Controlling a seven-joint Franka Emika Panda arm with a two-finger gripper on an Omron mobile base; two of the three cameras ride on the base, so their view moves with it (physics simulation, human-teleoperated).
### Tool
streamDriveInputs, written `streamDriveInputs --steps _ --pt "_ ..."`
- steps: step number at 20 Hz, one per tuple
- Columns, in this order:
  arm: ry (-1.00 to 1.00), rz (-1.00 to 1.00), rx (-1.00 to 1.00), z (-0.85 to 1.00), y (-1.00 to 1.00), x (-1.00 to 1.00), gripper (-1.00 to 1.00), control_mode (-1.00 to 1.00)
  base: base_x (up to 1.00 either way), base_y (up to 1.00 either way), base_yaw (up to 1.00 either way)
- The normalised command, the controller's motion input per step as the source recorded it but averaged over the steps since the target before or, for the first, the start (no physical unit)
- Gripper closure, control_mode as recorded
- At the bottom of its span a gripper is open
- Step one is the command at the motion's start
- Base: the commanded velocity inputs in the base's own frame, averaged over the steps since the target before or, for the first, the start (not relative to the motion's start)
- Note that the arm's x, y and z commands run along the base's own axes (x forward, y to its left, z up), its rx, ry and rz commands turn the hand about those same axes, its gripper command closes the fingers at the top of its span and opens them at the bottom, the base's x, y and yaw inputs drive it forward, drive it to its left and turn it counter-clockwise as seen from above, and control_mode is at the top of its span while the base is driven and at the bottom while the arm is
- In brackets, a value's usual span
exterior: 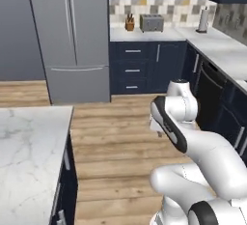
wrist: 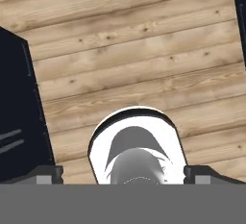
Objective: Take the chicken drumsticks from the pan and place one on each plate on the dining counter.
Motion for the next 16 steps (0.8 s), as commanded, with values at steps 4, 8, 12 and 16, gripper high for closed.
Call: streamDriveInputs --steps 4,8,12,16 --pt "0.00 0.00 0.00 0.00 0.00 0.00 -1.00 1.00 1.00 0.12 -0.02" --pt "0.00 0.00 0.00 0.00 0.00 0.00 -1.00 1.00 1.00 0.03 0.00" --pt "0.00 0.00 0.00 0.00 0.00 0.00 -1.00 1.00 1.00 0.00 0.01" --pt "0.00 0.00 0.00 0.00 0.00 0.00 -1.00 1.00 1.00 0.00 0.08"
